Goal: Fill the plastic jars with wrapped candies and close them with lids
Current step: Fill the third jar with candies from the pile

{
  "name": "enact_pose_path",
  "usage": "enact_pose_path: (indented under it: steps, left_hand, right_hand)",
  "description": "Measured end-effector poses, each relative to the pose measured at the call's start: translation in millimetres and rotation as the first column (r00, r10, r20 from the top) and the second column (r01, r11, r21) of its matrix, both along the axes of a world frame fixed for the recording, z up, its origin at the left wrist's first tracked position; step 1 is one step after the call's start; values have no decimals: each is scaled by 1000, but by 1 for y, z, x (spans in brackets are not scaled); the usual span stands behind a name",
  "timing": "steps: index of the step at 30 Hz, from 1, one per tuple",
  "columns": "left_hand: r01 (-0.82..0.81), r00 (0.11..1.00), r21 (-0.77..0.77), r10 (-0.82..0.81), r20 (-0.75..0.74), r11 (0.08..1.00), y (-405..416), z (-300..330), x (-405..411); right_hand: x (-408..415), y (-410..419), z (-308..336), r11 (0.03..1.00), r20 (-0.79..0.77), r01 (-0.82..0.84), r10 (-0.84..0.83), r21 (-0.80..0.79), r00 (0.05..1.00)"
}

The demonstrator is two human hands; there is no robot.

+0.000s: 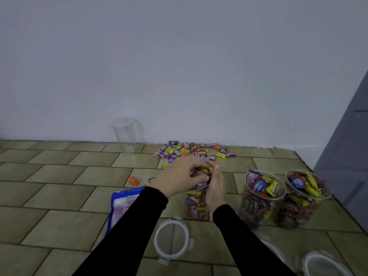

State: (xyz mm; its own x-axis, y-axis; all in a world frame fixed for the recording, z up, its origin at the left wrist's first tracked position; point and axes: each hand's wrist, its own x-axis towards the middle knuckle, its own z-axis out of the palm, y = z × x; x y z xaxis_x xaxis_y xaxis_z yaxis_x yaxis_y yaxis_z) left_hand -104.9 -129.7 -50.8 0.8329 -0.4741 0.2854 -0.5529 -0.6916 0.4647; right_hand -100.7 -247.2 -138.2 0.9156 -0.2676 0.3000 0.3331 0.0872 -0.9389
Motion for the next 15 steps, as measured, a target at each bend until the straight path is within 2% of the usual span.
enact_pose_path:
  steps: [7,10,15]
  left_hand:
    - [-82,994,206,66,82,975,-13,1,2]
    - [-56,994,162,40,100,985,-20,3,-1]
    - [47,993,204,-68,95,978,-30,-7,0]
  right_hand:
    - [-1,-7,-3,999,10,36,-35,-36,999]
    - [-2,-11,-4,997,4,73,-73,-25,997]
    - [-7,-17,0,994,15,100,-99,-53,995]
